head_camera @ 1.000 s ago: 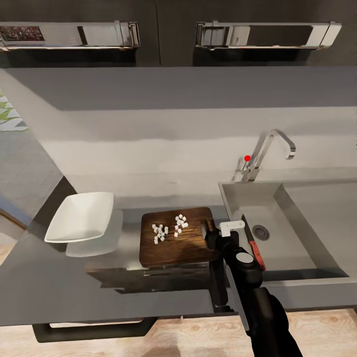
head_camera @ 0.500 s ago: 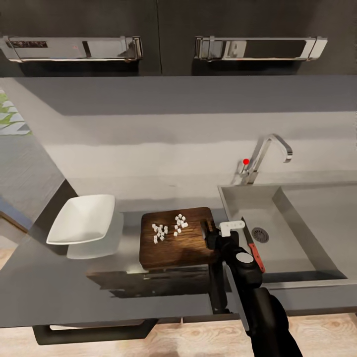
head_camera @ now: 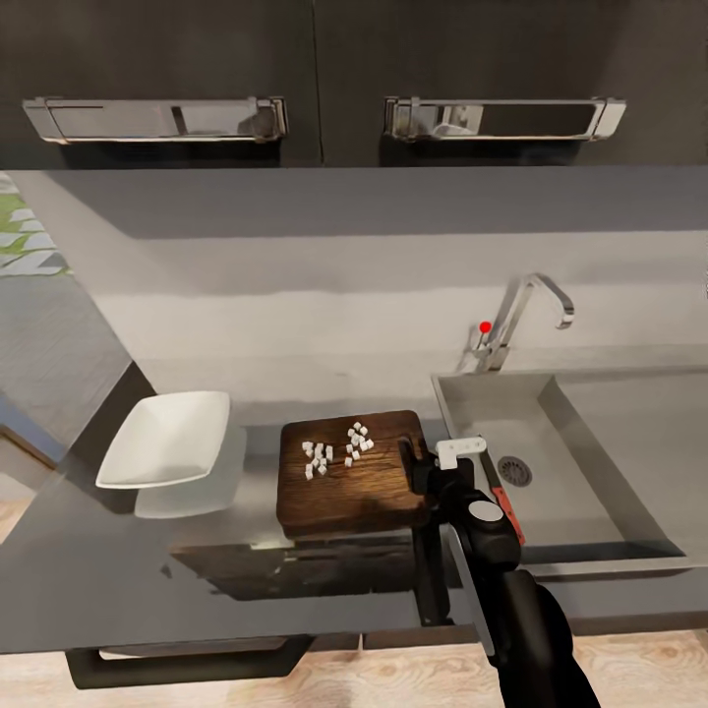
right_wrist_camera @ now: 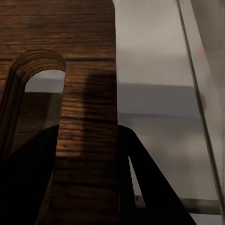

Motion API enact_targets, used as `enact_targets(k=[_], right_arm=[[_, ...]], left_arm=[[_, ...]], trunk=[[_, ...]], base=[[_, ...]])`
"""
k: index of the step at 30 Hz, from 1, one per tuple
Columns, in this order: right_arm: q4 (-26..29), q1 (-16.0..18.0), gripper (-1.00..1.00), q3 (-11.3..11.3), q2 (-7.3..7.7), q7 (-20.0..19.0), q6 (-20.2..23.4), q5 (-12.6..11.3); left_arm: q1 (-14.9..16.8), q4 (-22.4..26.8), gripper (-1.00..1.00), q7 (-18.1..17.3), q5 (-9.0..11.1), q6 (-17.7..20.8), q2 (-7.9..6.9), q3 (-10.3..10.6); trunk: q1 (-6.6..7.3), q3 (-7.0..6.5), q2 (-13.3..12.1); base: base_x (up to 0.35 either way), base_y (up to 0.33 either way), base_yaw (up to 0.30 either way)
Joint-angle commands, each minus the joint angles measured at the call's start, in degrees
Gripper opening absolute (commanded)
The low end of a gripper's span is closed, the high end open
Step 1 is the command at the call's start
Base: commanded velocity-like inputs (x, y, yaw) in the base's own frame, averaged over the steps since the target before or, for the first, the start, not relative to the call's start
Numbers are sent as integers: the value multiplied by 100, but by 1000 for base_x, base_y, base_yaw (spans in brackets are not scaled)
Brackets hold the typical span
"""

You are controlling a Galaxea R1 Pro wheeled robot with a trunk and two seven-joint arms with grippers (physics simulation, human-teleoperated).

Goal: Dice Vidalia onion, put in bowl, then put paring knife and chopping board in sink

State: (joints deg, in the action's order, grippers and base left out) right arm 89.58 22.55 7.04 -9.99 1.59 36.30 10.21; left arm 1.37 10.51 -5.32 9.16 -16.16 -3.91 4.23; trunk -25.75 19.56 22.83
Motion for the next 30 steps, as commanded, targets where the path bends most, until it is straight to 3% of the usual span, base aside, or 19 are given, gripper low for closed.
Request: enact_targets(k=[1, 30], right_arm=[[6, 6, -100, 8, 0, 17, 35, 24], [7, 5, -100, 8, 0, 17, 37, 24]], left_arm=[[4, -5, 100, -15, 59, -19, -4, 43], [4, -5, 100, -14, 59, -19, -4, 43]], trunk=[[-3, 0, 9], [-3, -263, 9]], base=[[0, 0, 0], [0, 4, 0]])
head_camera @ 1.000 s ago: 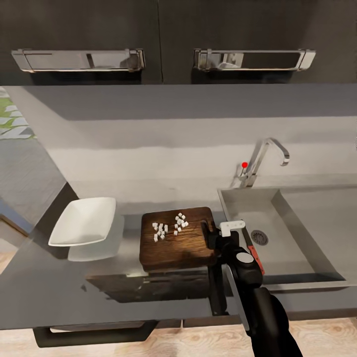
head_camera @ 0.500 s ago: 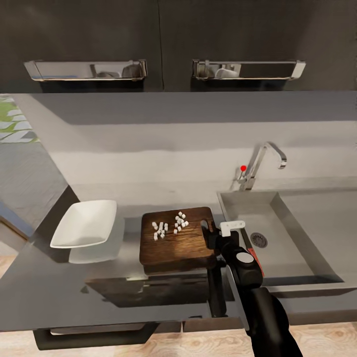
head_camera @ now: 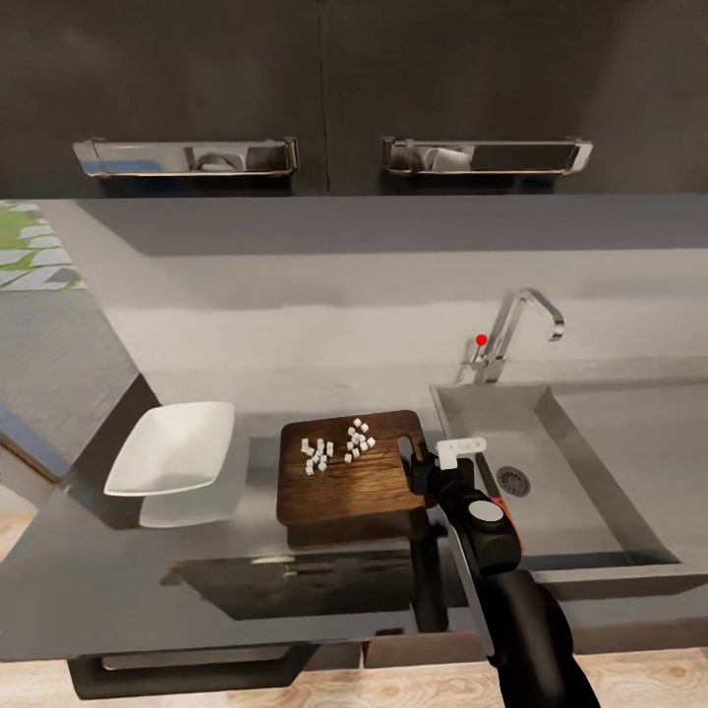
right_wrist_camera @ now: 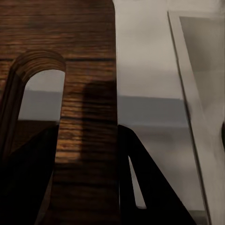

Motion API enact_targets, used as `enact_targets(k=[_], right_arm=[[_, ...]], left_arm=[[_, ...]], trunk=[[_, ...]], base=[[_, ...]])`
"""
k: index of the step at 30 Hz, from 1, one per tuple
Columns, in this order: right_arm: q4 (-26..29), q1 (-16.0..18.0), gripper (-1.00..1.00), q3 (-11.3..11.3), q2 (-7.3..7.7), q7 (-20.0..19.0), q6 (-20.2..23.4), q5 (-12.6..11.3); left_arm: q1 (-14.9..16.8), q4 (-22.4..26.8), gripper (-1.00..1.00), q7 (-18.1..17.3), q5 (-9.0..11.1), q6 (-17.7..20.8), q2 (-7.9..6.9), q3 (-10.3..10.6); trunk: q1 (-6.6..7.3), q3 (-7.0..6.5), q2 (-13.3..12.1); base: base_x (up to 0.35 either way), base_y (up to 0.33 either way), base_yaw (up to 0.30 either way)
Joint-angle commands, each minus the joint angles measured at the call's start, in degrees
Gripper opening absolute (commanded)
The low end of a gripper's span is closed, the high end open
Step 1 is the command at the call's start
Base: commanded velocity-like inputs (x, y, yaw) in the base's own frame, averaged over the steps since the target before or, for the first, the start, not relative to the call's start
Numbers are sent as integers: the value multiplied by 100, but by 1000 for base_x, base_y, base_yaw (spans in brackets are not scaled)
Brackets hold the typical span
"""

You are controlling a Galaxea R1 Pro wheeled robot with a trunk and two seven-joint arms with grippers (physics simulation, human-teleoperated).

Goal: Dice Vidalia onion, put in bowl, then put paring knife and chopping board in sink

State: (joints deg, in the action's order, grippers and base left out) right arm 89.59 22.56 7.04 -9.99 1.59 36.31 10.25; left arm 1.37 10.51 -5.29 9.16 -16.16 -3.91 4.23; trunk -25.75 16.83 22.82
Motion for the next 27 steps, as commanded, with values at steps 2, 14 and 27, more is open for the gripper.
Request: enact_targets(k=[2, 14, 27], right_arm=[[6, 5, -100, 8, -1, 17, 34, 21], [6, 8, -100, 8, -1, 17, 35, 21], [6, 7, -100, 8, -1, 17, 34, 21]], left_arm=[[4, -5, 100, -18, 59, -19, -4, 43], [4, -5, 100, -22, 59, -19, -4, 43], [4, -5, 100, -22, 59, -19, -4, 43]], trunk=[[-3, -9, 10], [-3, -117, 10], [-3, -235, 10]], base=[[0, 116, 0], [0, 83, 0], [0, 0, 0]])
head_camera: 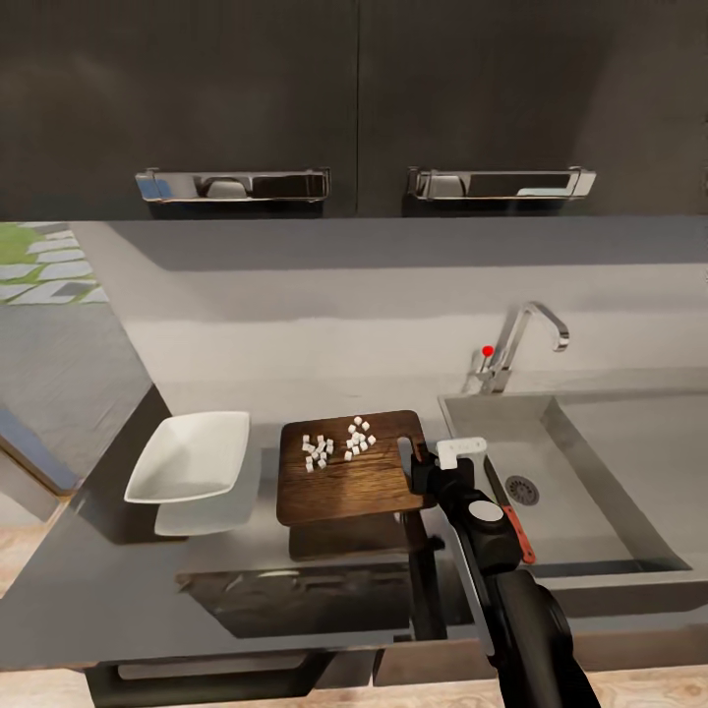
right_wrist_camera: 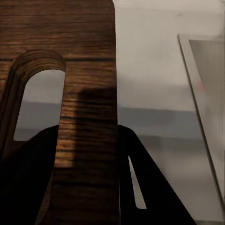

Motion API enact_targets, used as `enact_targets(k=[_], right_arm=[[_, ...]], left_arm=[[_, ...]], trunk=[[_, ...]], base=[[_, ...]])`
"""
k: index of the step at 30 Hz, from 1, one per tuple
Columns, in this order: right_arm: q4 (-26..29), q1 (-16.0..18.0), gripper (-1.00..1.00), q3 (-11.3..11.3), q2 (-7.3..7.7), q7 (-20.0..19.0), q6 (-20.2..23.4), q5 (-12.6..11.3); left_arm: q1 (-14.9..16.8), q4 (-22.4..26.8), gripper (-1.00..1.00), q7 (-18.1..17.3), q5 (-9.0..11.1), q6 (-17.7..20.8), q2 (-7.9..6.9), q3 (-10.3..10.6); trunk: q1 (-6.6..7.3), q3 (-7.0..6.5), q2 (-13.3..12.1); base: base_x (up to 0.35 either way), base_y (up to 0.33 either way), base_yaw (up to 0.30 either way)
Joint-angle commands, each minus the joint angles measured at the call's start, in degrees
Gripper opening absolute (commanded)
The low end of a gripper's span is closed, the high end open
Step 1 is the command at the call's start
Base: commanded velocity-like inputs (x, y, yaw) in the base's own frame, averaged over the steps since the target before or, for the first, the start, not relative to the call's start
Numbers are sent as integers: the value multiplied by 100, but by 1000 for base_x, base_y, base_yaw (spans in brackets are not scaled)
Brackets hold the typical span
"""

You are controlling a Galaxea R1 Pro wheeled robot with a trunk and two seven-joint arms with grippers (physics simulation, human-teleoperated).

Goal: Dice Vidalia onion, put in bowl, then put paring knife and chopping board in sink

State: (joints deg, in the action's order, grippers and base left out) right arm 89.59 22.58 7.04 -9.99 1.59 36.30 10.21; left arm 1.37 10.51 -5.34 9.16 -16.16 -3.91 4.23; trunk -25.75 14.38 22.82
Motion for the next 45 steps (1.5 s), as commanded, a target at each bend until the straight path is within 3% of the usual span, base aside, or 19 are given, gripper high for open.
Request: enact_targets(k=[1, 21, 35, 45], right_arm=[[6, 3, -100, 8, 0, 17, 35, 24], [6, 4, -100, 8, 0, 17, 35, 24], [6, 1, -100, 8, 0, 17, 36, 24], [6, 5, -100, 8, 0, 17, 35, 24]], left_arm=[[4, -5, 100, -17, 59, -19, -4, 43], [4, -5, 100, -13, 59, -19, -4, 43], [4, -5, 100, -15, 59, -19, -4, 43], [4, -5, 100, -16, 59, -19, -4, 43]], trunk=[[-3, 1, 10], [-3, -180, 10], [-3, -307, 10], [-3, -398, 10]], base=[[0, 0, 0], [0, 5, 0], [0, 211, 0], [0, 37, 0]])
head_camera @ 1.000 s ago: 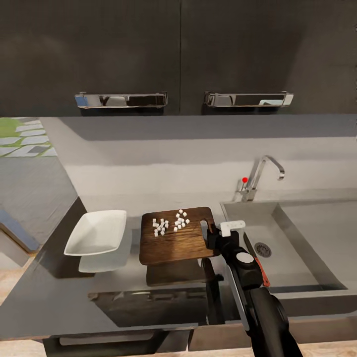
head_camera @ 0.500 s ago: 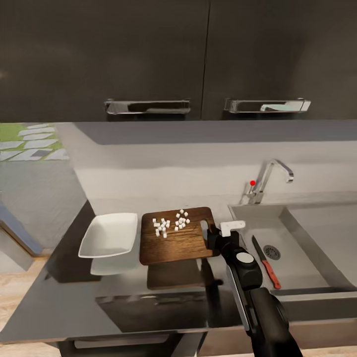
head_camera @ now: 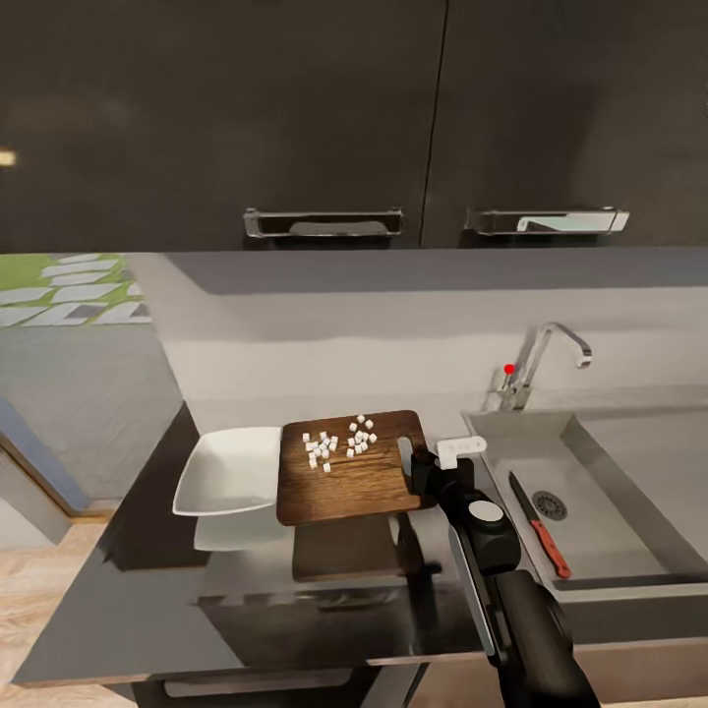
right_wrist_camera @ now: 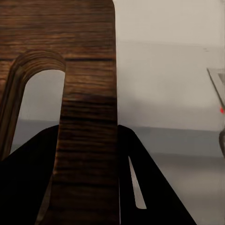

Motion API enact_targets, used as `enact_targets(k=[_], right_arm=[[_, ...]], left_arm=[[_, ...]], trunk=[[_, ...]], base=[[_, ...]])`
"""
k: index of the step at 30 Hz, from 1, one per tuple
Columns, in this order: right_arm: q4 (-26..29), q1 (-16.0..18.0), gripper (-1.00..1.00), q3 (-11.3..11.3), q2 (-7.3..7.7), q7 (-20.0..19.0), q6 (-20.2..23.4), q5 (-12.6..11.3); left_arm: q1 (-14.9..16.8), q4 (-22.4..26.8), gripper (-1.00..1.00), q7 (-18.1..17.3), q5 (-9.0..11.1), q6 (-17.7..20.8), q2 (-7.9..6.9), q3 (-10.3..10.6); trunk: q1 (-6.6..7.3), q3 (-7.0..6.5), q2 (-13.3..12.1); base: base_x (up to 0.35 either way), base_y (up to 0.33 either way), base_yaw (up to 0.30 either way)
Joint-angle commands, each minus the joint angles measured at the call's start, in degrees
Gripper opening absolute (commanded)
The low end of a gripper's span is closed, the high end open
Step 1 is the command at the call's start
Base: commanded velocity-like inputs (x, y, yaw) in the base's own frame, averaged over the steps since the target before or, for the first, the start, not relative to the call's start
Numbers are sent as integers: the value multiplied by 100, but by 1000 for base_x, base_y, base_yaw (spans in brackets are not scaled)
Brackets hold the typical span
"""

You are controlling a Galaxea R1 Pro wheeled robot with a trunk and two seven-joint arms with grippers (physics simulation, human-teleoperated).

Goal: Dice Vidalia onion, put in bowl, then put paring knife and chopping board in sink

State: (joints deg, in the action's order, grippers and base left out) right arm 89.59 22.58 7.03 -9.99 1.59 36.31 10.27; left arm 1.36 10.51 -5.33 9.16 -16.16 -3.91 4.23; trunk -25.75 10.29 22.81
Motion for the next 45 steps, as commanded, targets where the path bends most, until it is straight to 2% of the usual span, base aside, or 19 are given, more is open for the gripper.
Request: enact_targets(k=[1, 17, 27, 45], right_arm=[[6, 4, -100, 9, -1, 17, 35, 19], [6, 1, -100, 9, -1, 17, 40, 19], [6, 5, -100, 9, -1, 17, 42, 19], [6, 2, -100, 20, -1, 25, 43, 23]], left_arm=[[5, -5, 100, -16, 59, -19, -4, 43], [5, -5, 100, -17, 59, -19, -4, 43], [5, -5, 100, -17, 59, -19, -4, 43], [5, -5, 100, -16, 59, -20, -6, 43]], trunk=[[-4, 2, 11], [-4, -143, 11], [-4, -232, 11], [-4, -243, 11]], base=[[0, 103, 0], [2, 156, 0], [178, 135, 0], [11, 3, 0]])
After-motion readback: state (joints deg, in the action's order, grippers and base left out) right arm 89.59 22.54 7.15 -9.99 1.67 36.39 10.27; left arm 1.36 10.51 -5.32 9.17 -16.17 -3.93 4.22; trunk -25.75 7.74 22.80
